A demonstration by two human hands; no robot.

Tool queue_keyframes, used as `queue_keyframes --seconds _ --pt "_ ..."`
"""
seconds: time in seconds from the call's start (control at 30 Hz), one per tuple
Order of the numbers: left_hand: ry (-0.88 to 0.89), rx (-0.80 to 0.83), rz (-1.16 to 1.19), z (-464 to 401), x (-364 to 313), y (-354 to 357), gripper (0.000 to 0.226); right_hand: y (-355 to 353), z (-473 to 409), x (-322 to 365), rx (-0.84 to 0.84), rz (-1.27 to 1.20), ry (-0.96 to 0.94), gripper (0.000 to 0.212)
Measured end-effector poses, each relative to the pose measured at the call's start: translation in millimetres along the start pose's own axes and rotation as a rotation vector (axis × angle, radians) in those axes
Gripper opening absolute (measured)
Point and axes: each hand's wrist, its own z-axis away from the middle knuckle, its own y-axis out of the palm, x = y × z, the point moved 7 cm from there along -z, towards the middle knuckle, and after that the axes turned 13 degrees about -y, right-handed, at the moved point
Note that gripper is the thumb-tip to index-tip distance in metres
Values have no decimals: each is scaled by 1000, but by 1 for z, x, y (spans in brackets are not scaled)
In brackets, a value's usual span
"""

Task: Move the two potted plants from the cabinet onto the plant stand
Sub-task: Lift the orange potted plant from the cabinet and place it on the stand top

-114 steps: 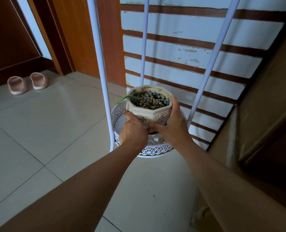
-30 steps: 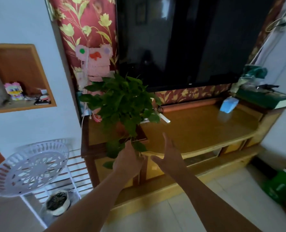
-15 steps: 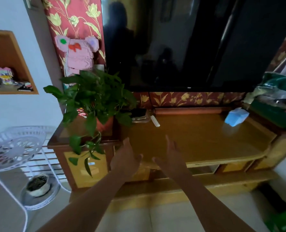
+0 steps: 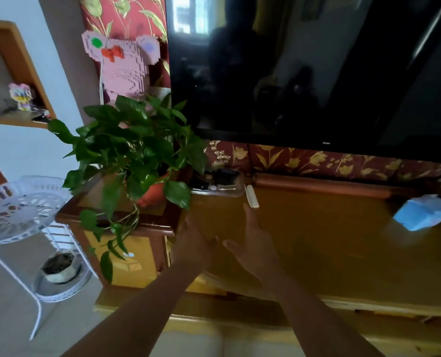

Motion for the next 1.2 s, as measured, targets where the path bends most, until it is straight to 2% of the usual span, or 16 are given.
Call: queue_keyframes --seconds 0.27,0.47,0.63,0.8,1.07,1.2 --pt "-127 -66 61 -22 -21 26 83 14 -63 -38 119 -51 -163 97" --pt "-345 -185 118 -20 -35 64 84 22 -98 -70 314 -116 -378 93" --pt "-422 -238 136 -31 -36 83 84 36 -114 -80 412 -134 -446 92" --pt "-440 -274 125 -60 -17 92 89 60 -136 -80 431 -160 -475 93" --pt "-315 -438 36 -125 13 94 89 117 -174 -85 408 -206 -500 96" --pt "-313 -507 17 -153 31 99 86 149 -191 -87 373 -230 -539 93"
